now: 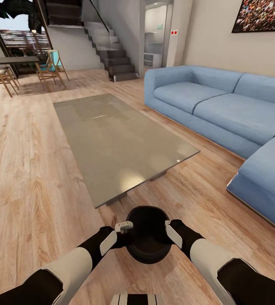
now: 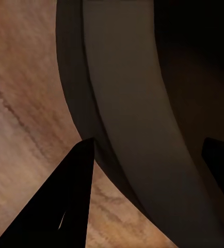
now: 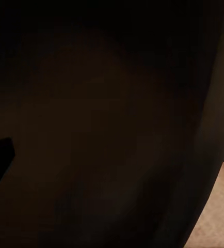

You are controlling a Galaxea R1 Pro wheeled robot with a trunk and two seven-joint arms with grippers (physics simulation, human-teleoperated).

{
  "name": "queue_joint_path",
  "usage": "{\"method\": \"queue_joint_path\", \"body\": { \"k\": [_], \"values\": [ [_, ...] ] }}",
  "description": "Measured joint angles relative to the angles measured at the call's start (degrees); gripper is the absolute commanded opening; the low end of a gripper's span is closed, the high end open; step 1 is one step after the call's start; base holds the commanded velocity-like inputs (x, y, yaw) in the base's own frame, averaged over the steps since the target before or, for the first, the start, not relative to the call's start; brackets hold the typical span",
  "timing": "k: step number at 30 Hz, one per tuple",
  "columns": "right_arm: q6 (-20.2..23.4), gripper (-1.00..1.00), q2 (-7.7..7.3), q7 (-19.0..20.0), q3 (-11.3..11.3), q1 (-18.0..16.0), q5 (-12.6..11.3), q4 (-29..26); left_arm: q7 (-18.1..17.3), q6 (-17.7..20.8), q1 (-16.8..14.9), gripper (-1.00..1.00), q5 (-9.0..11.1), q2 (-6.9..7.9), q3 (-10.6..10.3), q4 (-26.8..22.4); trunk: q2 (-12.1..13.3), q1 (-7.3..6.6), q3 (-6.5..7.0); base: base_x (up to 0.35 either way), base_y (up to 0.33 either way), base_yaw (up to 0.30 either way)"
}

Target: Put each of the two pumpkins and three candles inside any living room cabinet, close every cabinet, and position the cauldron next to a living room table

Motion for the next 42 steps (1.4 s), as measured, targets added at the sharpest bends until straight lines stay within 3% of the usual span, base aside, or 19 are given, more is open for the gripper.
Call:
{"method": "queue_joint_path", "body": {
  "k": [11,12,13,15,33,42],
  "values": [
    [0.0,1.0,0.0,0.0,0.03,0.0,0.0,0.01,0.0,-0.04,0.0,-1.0,0.05,0.0,-0.04,0.0,0.0,0.0,0.0,0.0,0.0,0.0],
    [0.0,1.0,0.0,0.0,0.03,0.0,0.0,0.02,0.0,-0.04,0.0,1.0,0.05,0.0,-0.04,0.0,0.0,0.0,0.0,0.0,0.0,0.0],
    [0.0,1.0,0.0,0.0,0.02,0.0,0.0,0.01,-0.11,-1.85,0.05,1.0,-0.93,0.0,0.36,1.2,0.03,0.04,-0.01,0.0,0.0,0.0],
    [0.0,1.0,0.0,0.0,0.02,0.0,0.0,0.0,-0.2,-1.87,0.06,1.0,-1.3,0.0,0.37,1.22,0.03,0.04,-0.01,0.0,0.0,0.0],
    [0.0,1.0,0.0,0.0,0.05,0.0,0.0,0.03,-0.48,-1.85,0.06,1.0,-1.31,0.0,0.37,1.21,0.03,0.04,-0.01,0.0,0.0,0.0],
    [0.0,1.0,0.0,0.0,0.06,0.0,0.06,0.04,-0.49,-1.79,0.05,1.0,-1.31,0.0,0.35,1.21,0.14,-0.19,1.98,0.0,0.0,0.0]
  ]
}}
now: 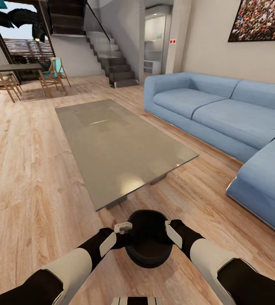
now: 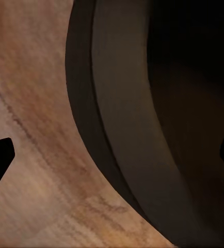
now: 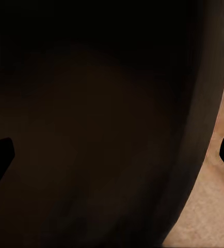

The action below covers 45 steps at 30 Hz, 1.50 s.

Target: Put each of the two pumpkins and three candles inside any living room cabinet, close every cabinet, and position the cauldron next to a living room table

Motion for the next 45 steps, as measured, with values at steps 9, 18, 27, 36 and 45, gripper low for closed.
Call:
{"method": "queue_joint_path", "body": {
  "k": [9,18,27,36,45],
  "values": [
    [0.0,1.0,0.0,-0.07,0.0,0.0,0.06,0.04,0.04,0.3,0.0,1.0,0.03,0.0,-0.06,0.0,0.12,-0.23,2.0,0.0,0.0,0.0],
    [0.03,1.0,0.0,-0.08,0.0,0.06,0.11,0.04,0.16,0.98,0.0,1.0,0.06,0.0,-0.06,0.0,0.24,-0.46,3.99,0.0,0.0,0.0],
    [0.09,1.0,-0.08,-0.09,-0.05,0.09,0.1,0.04,0.21,6.93,0.0,1.0,0.03,0.0,-0.09,0.0,0.36,-0.7,5.99,0.0,0.0,0.0],
    [0.64,1.0,-0.09,-0.14,-0.07,0.09,0.1,0.04,0.14,9.75,0.0,1.0,0.19,0.0,0.05,3.57,0.48,-0.93,7.98,0.0,0.0,0.0],
    [0.71,1.0,-0.06,-0.08,-0.01,0.09,0.07,0.04,-0.24,9.36,0.0,1.0,0.24,0.0,0.19,6.66,0.57,-1.08,9.32,0.0,0.0,0.0]
  ]
}}
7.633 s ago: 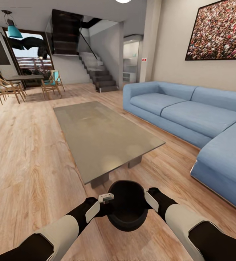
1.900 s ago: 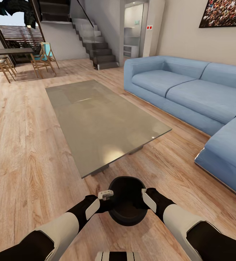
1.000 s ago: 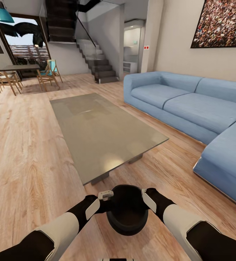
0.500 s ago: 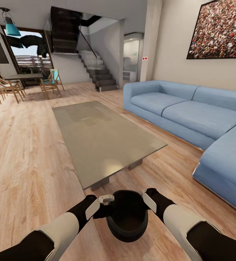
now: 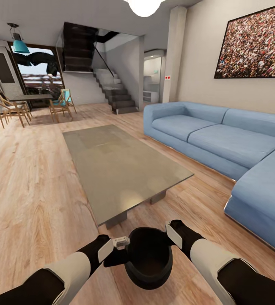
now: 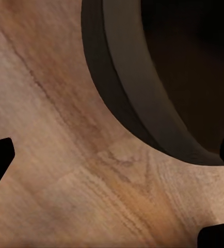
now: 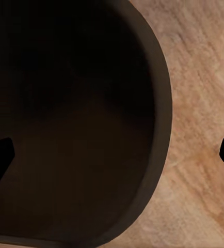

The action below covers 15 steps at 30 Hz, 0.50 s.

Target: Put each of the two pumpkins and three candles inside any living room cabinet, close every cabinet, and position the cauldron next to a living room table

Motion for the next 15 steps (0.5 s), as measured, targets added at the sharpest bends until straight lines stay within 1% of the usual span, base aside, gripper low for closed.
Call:
{"method": "queue_joint_path", "body": {
  "k": [3,5,11,15],
  "values": [
    [0.0,1.0,0.04,0.0,0.01,0.0,0.03,0.0,-0.03,-0.14,0.05,1.0,-0.02,0.0,-0.01,0.21,0.0,0.0,0.0,-0.026,0.0,0.0],
    [0.0,1.0,0.01,0.0,0.0,0.0,0.04,0.0,-0.03,-0.19,0.07,1.0,-0.05,0.0,0.01,0.26,0.0,0.01,0.0,-0.153,0.0,0.0],
    [-0.31,1.0,-0.05,0.0,-0.06,0.22,0.04,0.35,0.12,-0.26,0.39,1.0,-0.18,0.0,0.08,0.3,0.0,0.03,0.0,-0.293,0.0,0.0],
    [-0.58,1.0,-0.05,0.04,-0.03,0.85,0.04,1.75,0.13,-1.32,0.53,1.0,-0.19,0.0,0.06,0.36,0.0,0.03,0.0,-0.31,0.0,0.0]
  ]
}}
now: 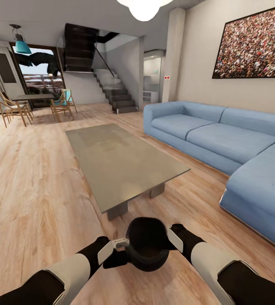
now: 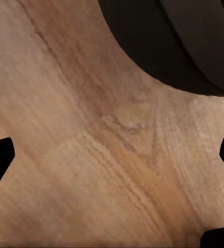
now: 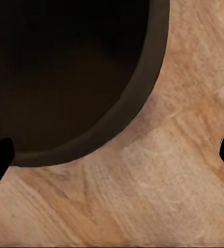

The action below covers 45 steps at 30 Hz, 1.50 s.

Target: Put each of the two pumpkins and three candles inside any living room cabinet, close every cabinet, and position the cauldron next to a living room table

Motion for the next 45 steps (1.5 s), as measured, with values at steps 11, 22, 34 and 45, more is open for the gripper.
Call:
{"method": "queue_joint_path", "body": {
  "k": [11,22,34,45],
  "values": [
    [-0.18,1.0,-0.04,0.04,-0.02,1.45,0.04,2.87,0.03,-1.8,0.12,1.0,-0.06,0.0,-0.02,1.83,0.0,-0.03,0.0,-0.167,0.0,0.0],
    [-9.81,1.0,-1.1,2.16,-0.14,8.33,7.06,7.79,0.15,-6.78,0.08,1.0,-0.1,0.14,-0.05,3.06,0.01,-0.06,0.21,-0.17,0.028,0.0],
    [-18.8,1.0,-7.21,7.92,-0.17,16.81,8.62,10.23,0.67,-11.92,0.42,1.0,0.21,1.83,0.09,8.16,0.17,-0.37,2.87,-0.004,0.0,0.0],
    [-20.71,1.0,-9.21,8.2,-0.27,21.62,8.52,10.26,0.68,-21.43,8.77,1.0,1.19,3.68,0.2,9.05,0.32,-0.65,5.12,0.0,0.0,0.0]
  ]
}}
